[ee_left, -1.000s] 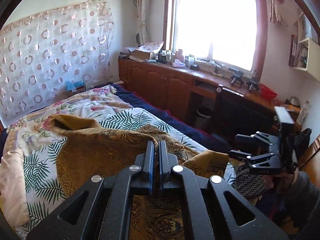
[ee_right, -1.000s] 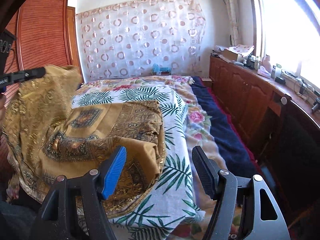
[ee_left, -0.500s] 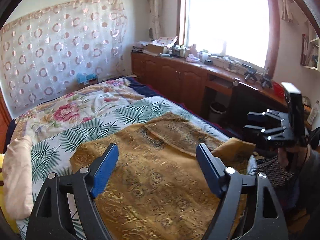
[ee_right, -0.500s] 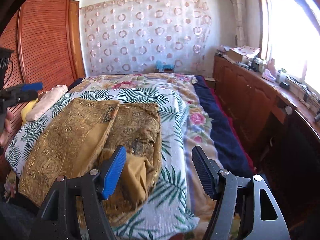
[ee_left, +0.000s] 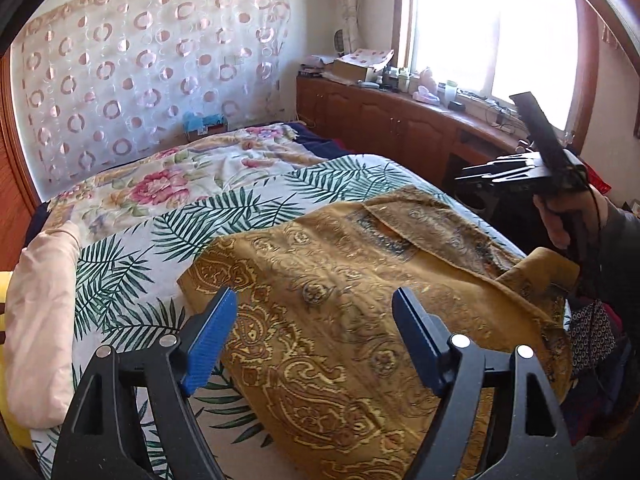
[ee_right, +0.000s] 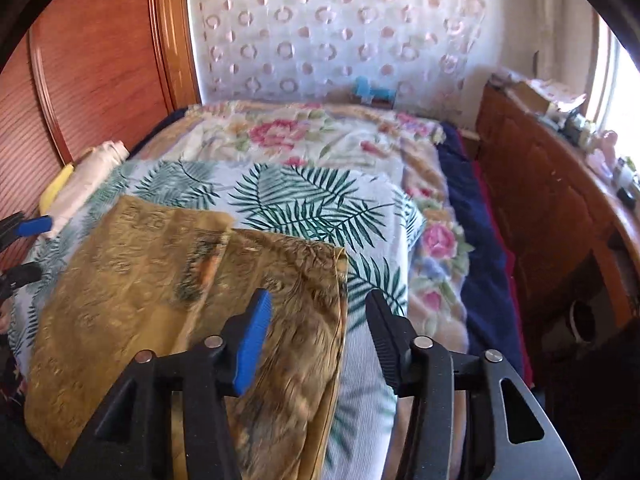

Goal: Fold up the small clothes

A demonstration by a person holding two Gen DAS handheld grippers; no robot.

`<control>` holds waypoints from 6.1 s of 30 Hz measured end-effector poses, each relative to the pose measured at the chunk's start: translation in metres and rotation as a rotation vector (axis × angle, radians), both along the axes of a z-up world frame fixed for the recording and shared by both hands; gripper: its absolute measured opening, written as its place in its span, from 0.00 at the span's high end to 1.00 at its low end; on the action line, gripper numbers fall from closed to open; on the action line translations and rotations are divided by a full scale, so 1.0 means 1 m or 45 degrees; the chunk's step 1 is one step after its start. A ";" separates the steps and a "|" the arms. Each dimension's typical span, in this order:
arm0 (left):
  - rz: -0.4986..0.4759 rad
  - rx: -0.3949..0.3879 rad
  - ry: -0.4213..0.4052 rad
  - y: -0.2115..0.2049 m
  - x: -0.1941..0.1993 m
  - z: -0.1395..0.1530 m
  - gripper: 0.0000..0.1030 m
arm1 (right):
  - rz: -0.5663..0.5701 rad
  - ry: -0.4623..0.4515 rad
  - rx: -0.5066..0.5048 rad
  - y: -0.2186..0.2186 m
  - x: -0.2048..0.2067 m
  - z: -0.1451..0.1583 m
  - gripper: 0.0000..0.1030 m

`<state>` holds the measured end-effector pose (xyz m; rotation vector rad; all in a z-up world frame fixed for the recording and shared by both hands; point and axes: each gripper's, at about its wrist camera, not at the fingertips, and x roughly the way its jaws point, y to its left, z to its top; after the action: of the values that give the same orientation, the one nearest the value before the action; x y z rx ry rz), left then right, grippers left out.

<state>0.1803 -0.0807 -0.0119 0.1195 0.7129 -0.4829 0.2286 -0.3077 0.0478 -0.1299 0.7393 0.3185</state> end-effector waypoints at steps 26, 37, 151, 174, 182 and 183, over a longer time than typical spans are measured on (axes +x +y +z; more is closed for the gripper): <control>0.070 -0.013 0.100 0.034 0.023 -0.029 0.22 | 0.017 0.019 -0.080 0.020 0.070 0.006 0.87; 0.019 -0.041 0.056 0.040 0.006 -0.024 0.22 | 0.036 -0.064 0.011 0.037 -0.076 0.027 0.55; -0.078 -0.009 0.037 -0.012 0.019 -0.017 0.20 | 0.038 0.220 -0.016 0.012 0.044 -0.044 0.61; -0.039 0.008 0.052 -0.014 -0.005 -0.020 0.20 | -0.127 -0.035 -0.133 0.009 0.069 -0.015 0.74; -0.025 0.007 0.028 -0.013 -0.022 -0.014 0.20 | -0.135 -0.086 -0.028 -0.008 -0.006 -0.010 0.51; -0.023 0.007 0.029 -0.014 -0.026 -0.014 0.20 | -0.127 -0.086 -0.017 -0.009 -0.017 -0.012 0.51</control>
<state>0.1545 -0.0945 -0.0262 0.1256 0.7360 -0.5004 0.2120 -0.3169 0.0362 -0.1154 0.6788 0.2128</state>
